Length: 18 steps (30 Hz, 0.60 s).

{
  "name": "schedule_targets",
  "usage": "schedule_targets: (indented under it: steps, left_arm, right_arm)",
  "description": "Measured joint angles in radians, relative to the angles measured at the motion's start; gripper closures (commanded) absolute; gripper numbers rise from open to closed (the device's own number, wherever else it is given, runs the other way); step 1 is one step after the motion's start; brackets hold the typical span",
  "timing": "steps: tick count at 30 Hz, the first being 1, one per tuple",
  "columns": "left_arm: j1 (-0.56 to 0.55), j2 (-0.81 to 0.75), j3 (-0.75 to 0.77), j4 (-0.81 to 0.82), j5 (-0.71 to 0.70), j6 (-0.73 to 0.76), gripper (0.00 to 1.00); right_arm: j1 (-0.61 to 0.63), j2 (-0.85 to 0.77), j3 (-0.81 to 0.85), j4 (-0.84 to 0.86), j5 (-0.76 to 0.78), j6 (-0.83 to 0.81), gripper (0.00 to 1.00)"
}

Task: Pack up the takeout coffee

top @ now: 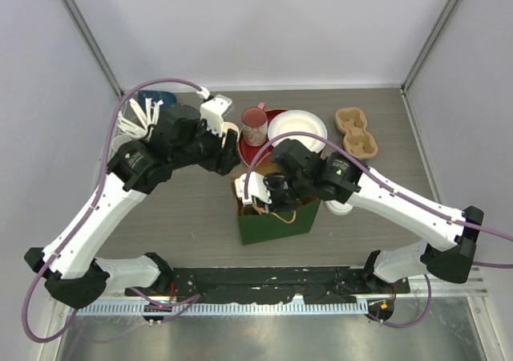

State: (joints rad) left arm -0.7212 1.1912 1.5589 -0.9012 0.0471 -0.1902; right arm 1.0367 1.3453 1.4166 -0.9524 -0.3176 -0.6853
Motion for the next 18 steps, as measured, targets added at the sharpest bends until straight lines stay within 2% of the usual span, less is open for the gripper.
schedule_targets:
  steps: [3,11,18]
  left_arm:
    - [0.002,0.016,-0.014,-0.039,0.032,-0.019,0.46]
    - [0.002,0.054,-0.038,-0.081,0.126,-0.010,0.66]
    - [0.002,0.057,-0.100,-0.056,0.156,0.075,0.67]
  right_arm:
    - [0.006,0.008,0.031,-0.002,-0.002,-0.018,0.99]
    - [0.047,0.037,0.055,-0.005,-0.035,-0.051,0.99]
    - [0.051,0.058,0.051,0.029,-0.062,-0.058,0.99]
